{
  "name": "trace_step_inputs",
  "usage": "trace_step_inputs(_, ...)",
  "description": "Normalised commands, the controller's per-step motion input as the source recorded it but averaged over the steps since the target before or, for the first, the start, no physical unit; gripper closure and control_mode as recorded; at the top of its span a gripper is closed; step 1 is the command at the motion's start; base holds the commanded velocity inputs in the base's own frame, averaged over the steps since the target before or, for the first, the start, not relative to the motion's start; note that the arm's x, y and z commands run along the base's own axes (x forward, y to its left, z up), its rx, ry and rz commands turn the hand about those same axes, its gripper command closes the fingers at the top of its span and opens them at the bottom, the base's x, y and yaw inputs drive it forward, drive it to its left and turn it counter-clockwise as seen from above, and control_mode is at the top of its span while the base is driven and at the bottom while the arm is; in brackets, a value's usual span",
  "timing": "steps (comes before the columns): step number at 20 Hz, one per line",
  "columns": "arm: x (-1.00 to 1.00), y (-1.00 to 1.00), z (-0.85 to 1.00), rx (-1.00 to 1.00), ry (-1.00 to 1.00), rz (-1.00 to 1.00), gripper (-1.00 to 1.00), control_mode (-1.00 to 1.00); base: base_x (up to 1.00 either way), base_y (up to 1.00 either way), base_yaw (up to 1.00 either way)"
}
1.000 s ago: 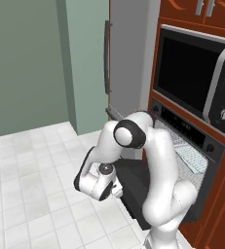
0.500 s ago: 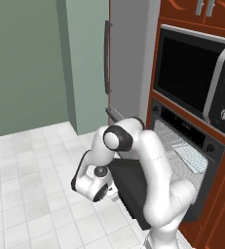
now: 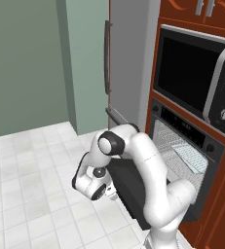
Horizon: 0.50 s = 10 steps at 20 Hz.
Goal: Take the baked cake out of the oven and place it on the plate for cooling. Then close the oven door.
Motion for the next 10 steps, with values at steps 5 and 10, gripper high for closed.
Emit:
trace_step_inputs(5, 0.01, 0.00, -0.49, -0.13, -0.12, 0.00, -1.00, -1.00, 0.00, 0.00, 0.00)
trace_step_inputs(10, 0.00, 0.00, -0.37, -0.13, -0.10, -0.01, -1.00, -1.00, 0.00, 0.00, 0.00)
